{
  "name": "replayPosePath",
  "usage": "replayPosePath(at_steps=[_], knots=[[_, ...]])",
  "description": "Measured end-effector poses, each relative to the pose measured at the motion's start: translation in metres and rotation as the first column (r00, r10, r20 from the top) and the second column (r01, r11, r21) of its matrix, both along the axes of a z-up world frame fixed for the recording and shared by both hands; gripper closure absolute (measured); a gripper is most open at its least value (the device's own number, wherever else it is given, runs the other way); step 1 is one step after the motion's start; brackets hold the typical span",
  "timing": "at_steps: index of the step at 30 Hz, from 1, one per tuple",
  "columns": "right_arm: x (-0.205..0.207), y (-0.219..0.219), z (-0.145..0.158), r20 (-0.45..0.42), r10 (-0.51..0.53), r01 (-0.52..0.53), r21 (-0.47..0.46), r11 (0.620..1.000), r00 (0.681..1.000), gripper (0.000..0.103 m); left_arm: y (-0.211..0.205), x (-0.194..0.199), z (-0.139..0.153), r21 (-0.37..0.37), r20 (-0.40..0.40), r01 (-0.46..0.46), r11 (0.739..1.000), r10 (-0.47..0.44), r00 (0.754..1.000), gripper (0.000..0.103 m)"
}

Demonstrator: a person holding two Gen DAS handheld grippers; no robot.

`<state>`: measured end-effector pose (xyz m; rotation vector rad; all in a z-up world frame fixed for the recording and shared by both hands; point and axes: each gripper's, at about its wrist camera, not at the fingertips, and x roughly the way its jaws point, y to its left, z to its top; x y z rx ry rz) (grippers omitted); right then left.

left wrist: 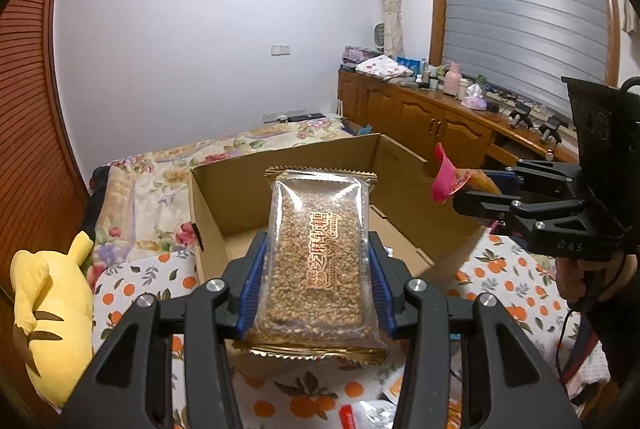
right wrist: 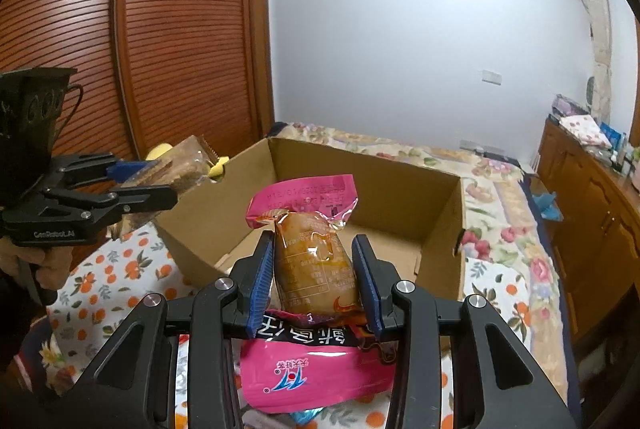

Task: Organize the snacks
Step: 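Lift both snacks and carry them over the open box, then open both tools to drop the snacks into the box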

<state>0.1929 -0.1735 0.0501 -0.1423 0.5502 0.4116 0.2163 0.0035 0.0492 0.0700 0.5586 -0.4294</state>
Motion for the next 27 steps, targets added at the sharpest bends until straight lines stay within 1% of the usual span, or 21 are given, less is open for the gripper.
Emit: replayPosePath(at_steps=[7,14,19,27], knots=[[0.038,0.003,-0.012,-0.033,0.011,-0.011,-0.019,1.000,0.999,0.064,-0.006,0.032,-0.007,0.025,-0.026,-0.004,1.000,0.004,1.000,0.057],[0.061,0.009,-0.018,-0.046,0.030,-0.032,-0.049,0.998,0.998,0.064,-0.016,0.058,-0.020,0.047,-0.060,-0.002,0.999,0.005,0.998,0.056],[0.070,0.014,-0.028,-0.068,0.043,-0.048,-0.079,0.996,0.997,0.064,-0.021,0.067,-0.029,0.063,-0.083,0.003,0.998,0.002,0.997,0.056],[0.081,0.019,-0.044,-0.121,0.043,-0.058,-0.132,0.990,0.992,0.064,-0.030,0.073,-0.032,0.087,-0.108,0.014,0.996,-0.004,0.994,0.055]])
